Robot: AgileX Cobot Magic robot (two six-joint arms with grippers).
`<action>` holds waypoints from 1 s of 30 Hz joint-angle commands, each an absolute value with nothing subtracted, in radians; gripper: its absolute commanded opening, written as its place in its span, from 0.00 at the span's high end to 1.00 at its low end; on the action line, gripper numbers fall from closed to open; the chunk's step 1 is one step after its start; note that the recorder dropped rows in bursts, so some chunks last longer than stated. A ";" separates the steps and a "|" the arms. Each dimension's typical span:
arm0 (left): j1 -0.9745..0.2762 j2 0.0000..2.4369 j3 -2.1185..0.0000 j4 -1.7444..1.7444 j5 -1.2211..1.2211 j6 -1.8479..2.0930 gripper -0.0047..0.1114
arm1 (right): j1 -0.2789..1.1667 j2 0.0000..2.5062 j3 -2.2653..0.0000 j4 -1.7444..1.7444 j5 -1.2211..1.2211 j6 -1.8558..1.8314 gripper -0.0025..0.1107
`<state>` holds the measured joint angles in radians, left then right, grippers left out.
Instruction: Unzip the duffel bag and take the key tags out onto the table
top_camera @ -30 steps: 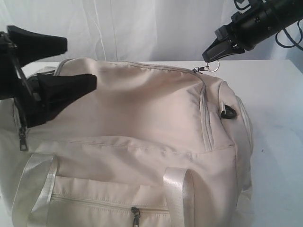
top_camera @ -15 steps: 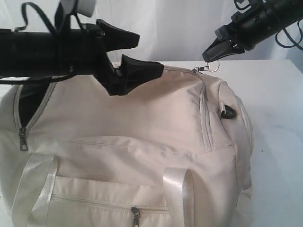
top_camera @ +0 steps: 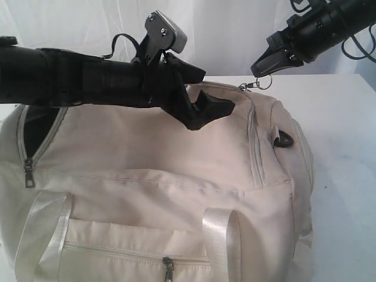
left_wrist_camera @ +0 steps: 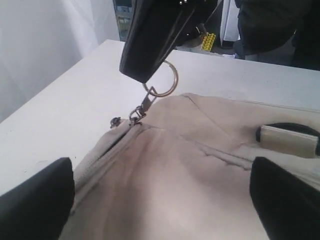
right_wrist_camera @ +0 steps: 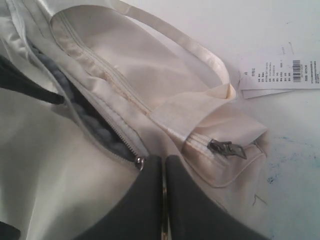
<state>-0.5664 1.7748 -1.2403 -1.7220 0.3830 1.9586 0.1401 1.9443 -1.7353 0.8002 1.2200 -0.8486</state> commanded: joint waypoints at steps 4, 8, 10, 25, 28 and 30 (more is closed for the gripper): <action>-0.573 1.829 -1.319 -1.729 0.344 2.119 0.15 | 0.129 1.932 -1.731 0.805 1.221 -0.856 0.98; -0.573 1.854 -1.327 -1.729 0.277 2.111 0.15 | 0.129 1.932 -1.731 0.805 1.221 -0.856 0.98; -0.573 1.854 -1.327 -1.729 0.280 2.106 0.23 | 0.129 1.932 -1.731 0.805 1.221 -0.856 0.98; -0.571 1.854 -1.327 -1.744 0.251 2.081 0.96 | 0.129 1.934 -1.731 0.784 1.221 -0.856 0.98; -0.571 1.854 -1.327 -1.744 0.207 2.065 0.96 | 0.129 1.934 -1.731 0.754 1.221 -0.840 0.98; -0.571 1.854 -1.327 -1.744 0.172 2.032 0.96 | 0.129 1.934 -1.731 0.712 1.221 -0.819 0.98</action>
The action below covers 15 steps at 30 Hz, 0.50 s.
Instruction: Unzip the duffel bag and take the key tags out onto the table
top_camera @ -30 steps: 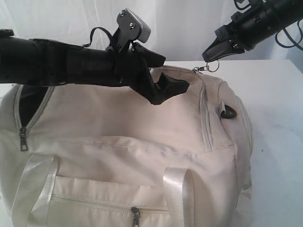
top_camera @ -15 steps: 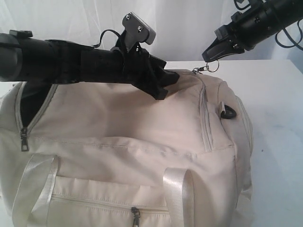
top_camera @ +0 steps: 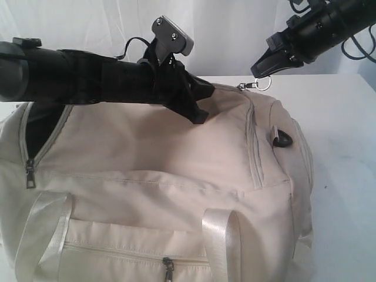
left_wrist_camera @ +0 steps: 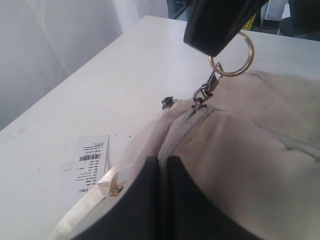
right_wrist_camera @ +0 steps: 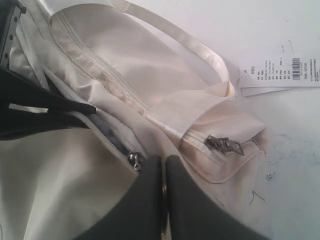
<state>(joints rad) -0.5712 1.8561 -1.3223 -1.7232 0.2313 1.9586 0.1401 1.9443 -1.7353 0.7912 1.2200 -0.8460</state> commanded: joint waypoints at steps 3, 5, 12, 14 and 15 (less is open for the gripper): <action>-0.571 1.852 -1.327 -1.744 0.141 2.011 0.96 | 0.129 1.934 -1.731 0.637 1.221 -0.777 0.98; -0.571 1.852 -1.327 -1.744 0.141 2.011 0.96 | 0.129 1.934 -1.731 0.602 1.221 -0.749 0.98; -0.571 1.849 -1.327 -1.744 0.119 1.991 0.96 | 0.129 1.934 -1.680 0.537 1.221 -0.680 0.98; -0.571 1.849 -1.327 -1.744 0.105 1.966 0.96 | 0.129 1.934 -1.652 0.513 1.221 -0.676 0.98; -0.571 1.849 -1.327 -1.744 0.097 1.957 0.96 | 0.129 1.934 -1.642 0.507 1.221 -0.676 0.98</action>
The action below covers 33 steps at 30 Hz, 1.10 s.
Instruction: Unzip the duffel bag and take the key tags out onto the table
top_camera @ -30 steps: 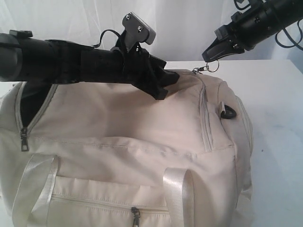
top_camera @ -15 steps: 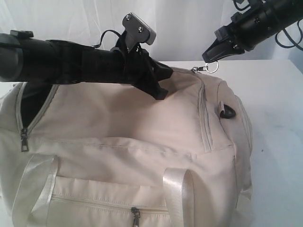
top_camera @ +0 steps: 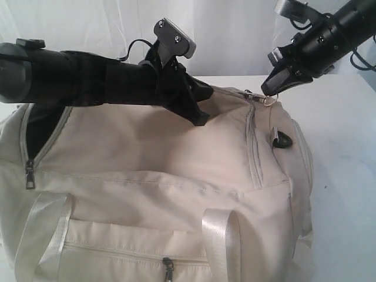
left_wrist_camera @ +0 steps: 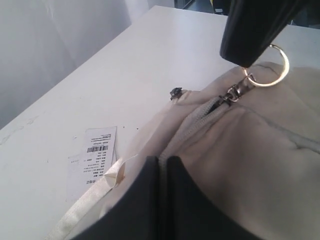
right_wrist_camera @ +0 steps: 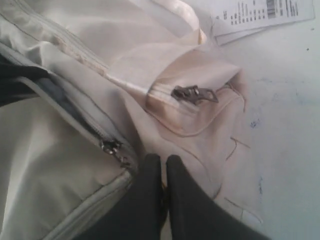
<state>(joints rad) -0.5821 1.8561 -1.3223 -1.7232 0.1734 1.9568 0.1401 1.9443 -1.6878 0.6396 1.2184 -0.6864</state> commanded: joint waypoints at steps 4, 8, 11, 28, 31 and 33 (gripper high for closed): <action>-0.571 1.849 -1.327 -1.744 0.094 1.948 0.96 | 0.129 1.934 -1.615 0.502 1.221 -0.702 0.98; -0.571 1.849 -1.328 -1.744 0.038 1.918 0.96 | 0.129 1.927 -1.615 0.506 1.221 -0.702 0.98; -0.571 1.849 -1.328 -1.744 -0.039 1.900 0.96 | 0.129 1.904 -1.615 0.500 1.221 -0.684 0.98; -0.571 1.849 -1.328 -1.744 -0.089 1.854 0.96 | 0.129 1.738 -1.603 0.484 1.221 -0.551 0.98; -0.571 1.849 -1.328 -1.744 -0.089 1.844 0.96 | 0.129 1.699 -1.551 0.484 1.221 -0.551 0.98; -0.571 1.849 -1.328 -1.744 -0.089 1.821 0.96 | 0.131 1.677 -1.510 0.487 1.221 -0.551 0.98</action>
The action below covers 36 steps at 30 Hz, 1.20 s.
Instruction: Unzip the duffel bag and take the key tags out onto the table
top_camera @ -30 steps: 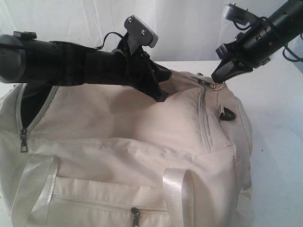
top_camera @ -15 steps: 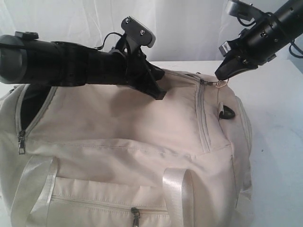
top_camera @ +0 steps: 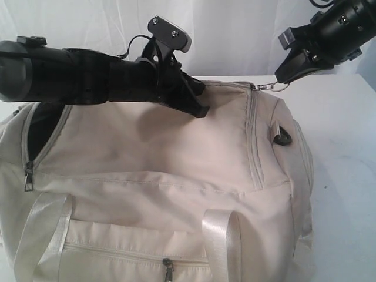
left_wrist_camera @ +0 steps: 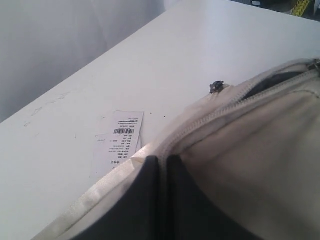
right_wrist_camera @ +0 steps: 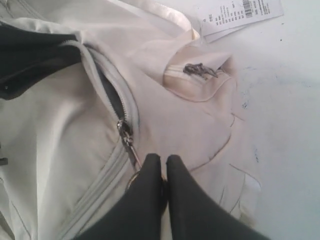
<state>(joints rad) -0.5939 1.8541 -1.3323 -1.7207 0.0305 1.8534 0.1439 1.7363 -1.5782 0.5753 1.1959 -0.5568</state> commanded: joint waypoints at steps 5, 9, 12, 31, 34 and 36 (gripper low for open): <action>-0.571 1.849 -1.328 -1.744 -0.087 1.810 0.96 | 0.167 1.615 -1.419 0.502 1.221 -0.551 0.98; -0.571 1.849 -1.328 -1.744 -0.087 1.810 0.96 | 0.216 1.581 -1.367 0.502 1.221 -0.551 0.98; -0.571 1.849 -1.328 -1.744 -0.087 1.801 0.96 | 0.249 1.565 -1.331 0.502 1.221 -0.551 0.98; -0.571 1.803 -1.328 -1.744 -0.079 1.783 0.96 | 0.382 1.386 -1.110 0.569 1.221 -0.558 0.98; -0.571 1.803 -1.328 -1.744 -0.080 1.782 0.96 | 0.406 1.338 -1.087 0.590 1.221 -0.569 0.98; -0.571 1.803 -1.328 -1.744 -0.080 1.782 0.96 | 0.421 1.305 -1.063 0.590 1.221 -0.569 0.98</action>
